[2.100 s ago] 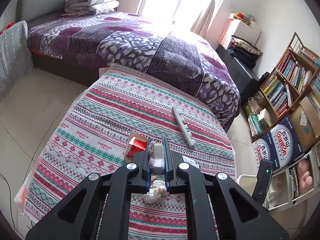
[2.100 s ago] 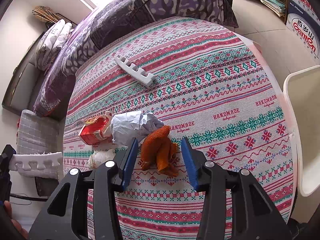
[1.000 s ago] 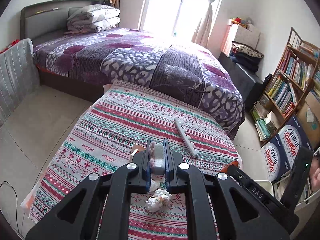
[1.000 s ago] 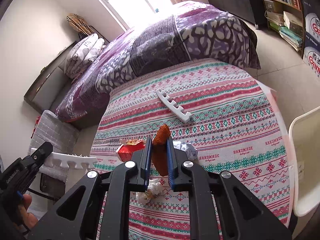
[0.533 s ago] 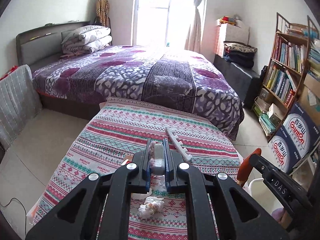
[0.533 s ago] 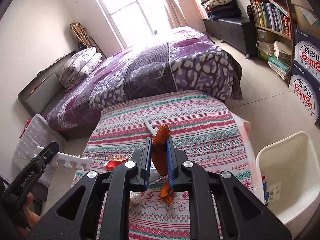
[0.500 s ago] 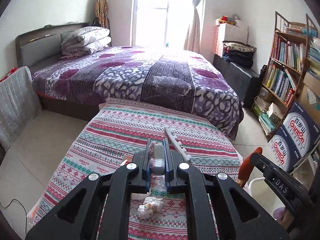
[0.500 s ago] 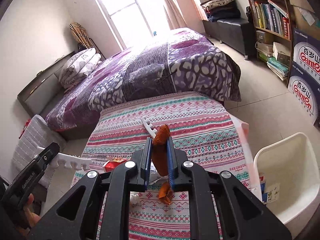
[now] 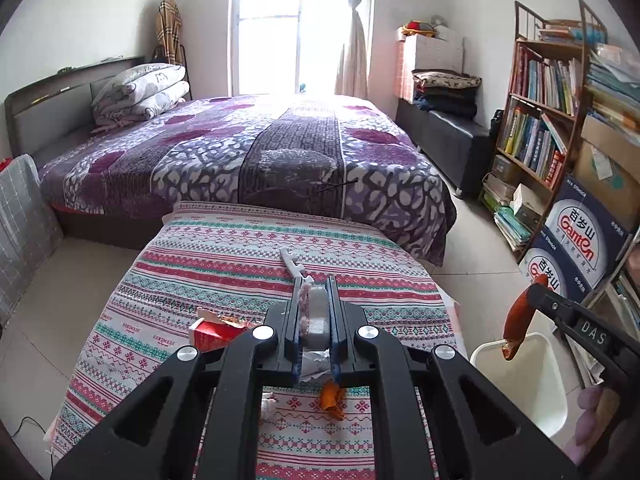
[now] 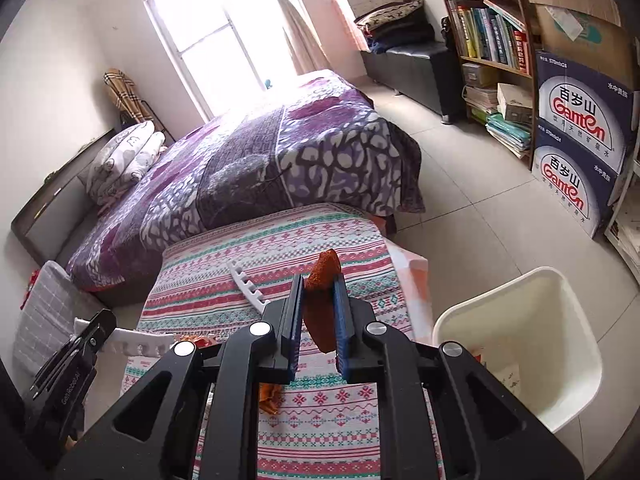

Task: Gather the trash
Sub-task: 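Carry the orange cloth to the cream bin and release it with the right tool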

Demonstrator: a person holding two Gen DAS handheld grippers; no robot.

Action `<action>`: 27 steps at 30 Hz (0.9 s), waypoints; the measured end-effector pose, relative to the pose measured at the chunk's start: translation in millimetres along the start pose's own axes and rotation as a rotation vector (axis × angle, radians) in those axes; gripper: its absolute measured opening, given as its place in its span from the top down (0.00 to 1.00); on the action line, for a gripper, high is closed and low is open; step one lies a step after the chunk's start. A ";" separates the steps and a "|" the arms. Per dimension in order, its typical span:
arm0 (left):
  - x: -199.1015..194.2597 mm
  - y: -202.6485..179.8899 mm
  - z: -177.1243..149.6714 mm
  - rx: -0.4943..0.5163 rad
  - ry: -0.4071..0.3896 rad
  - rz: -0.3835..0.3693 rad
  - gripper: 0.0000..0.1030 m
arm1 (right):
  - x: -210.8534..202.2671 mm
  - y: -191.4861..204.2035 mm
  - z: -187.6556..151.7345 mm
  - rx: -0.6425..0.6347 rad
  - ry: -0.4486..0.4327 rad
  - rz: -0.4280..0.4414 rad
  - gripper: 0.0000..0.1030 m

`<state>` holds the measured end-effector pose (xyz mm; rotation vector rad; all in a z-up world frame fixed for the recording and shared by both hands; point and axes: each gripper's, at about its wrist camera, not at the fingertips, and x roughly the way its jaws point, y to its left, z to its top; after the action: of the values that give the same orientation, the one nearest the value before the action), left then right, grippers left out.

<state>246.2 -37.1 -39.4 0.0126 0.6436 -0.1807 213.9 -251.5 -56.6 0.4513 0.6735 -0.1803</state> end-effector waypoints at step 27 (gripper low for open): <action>4.5 -131.1 -31.4 0.149 0.092 -0.253 0.90 | -30.0 -141.5 16.7 0.269 0.008 -0.248 0.37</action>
<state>208.6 -164.7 -61.4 0.0832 0.7219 -0.4740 157.2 -384.4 -74.6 0.6254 0.7155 -0.5080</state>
